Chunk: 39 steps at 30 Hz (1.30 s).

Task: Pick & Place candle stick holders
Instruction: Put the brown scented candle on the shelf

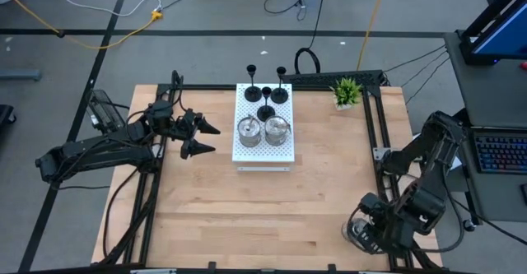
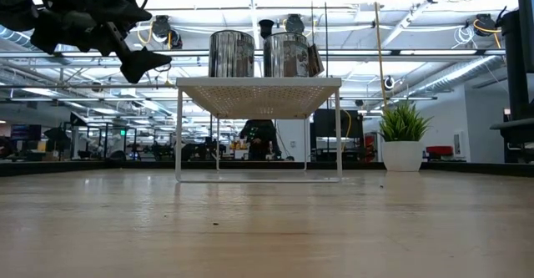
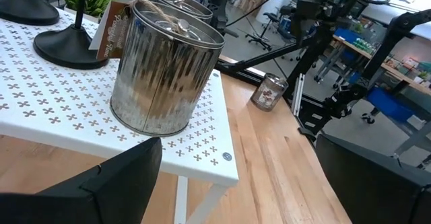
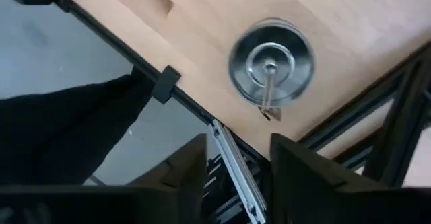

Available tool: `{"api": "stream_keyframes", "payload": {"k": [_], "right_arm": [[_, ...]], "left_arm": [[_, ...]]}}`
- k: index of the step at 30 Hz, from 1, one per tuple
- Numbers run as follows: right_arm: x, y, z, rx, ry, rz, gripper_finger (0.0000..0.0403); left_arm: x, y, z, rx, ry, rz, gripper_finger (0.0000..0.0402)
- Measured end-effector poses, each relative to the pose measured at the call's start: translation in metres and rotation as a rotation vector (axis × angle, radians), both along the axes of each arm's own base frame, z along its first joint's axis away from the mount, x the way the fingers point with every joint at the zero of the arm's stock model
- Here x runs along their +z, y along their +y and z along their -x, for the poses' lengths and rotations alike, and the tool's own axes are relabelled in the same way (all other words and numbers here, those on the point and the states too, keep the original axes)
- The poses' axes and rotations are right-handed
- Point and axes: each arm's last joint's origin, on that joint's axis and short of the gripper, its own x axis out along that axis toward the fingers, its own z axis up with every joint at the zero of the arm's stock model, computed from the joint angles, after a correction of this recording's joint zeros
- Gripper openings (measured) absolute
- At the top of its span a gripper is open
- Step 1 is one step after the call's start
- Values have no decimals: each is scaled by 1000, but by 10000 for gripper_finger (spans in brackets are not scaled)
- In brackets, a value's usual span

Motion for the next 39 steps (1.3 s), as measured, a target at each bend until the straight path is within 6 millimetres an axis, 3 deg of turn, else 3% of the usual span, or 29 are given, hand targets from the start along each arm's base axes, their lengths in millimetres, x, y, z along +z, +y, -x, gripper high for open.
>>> {"api": "stream_keyframes", "payload": {"k": [10,16,39], "right_arm": [[-29,3,4,-88,88,21,297],[-46,8,5,-56,165,-52,349],[-49,12,2,-50,132,-100,347]], "left_arm": [[0,0,0,-1,-2,-9,399],[0,0,0,-1,-2,-9,399],[0,0,0,-5,-7,-32,399]]}}
